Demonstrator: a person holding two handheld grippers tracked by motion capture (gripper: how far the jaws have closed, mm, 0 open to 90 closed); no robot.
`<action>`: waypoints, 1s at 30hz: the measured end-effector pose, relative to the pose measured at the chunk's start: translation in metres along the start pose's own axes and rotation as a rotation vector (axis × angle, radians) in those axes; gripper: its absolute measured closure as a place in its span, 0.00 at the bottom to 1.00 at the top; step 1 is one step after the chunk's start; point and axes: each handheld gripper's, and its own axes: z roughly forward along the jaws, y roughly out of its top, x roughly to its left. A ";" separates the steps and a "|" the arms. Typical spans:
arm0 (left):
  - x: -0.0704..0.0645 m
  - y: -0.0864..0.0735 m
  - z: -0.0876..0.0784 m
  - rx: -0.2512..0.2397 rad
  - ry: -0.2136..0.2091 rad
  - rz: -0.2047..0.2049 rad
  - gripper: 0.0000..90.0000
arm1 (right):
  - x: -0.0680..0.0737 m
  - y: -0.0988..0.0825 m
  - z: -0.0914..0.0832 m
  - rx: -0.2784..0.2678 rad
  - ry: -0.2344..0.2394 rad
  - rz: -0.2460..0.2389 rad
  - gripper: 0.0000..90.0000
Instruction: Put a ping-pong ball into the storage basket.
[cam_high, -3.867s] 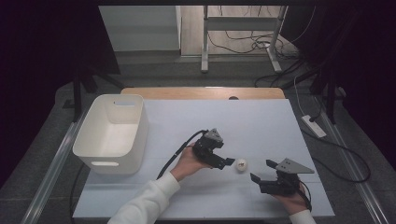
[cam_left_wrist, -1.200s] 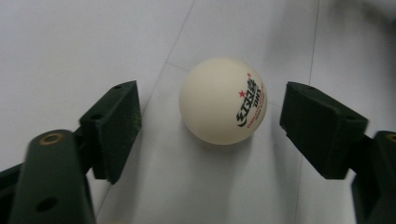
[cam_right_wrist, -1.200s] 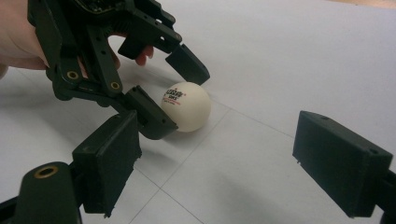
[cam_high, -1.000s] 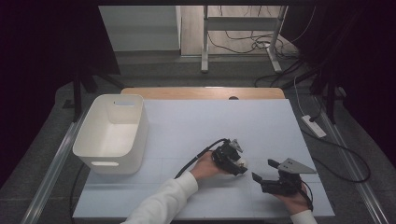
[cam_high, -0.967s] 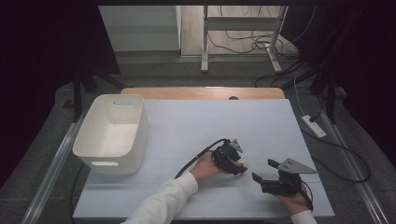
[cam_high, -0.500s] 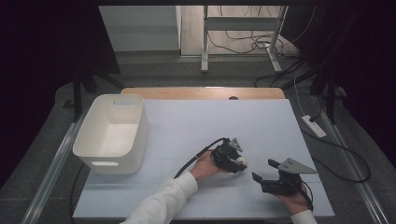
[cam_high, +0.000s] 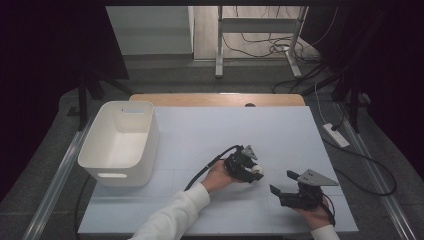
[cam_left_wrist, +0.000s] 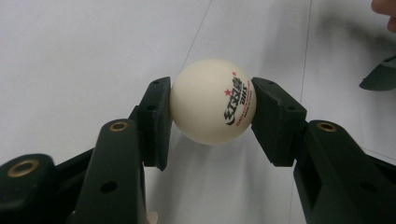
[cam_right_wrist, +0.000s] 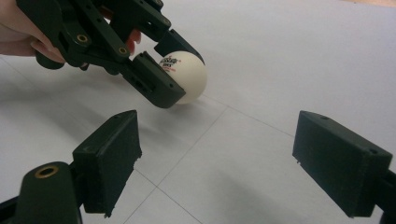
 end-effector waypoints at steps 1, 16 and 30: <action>0.000 0.000 -0.001 0.002 0.001 0.003 0.57 | 0.000 0.000 0.000 0.000 0.000 0.001 0.16; 0.000 0.000 -0.023 -0.034 0.036 -0.001 0.57 | 0.001 0.000 0.000 0.001 -0.002 0.000 0.16; 0.003 -0.003 -0.053 -0.065 0.089 -0.009 0.57 | 0.002 0.001 0.001 0.002 -0.001 -0.001 0.16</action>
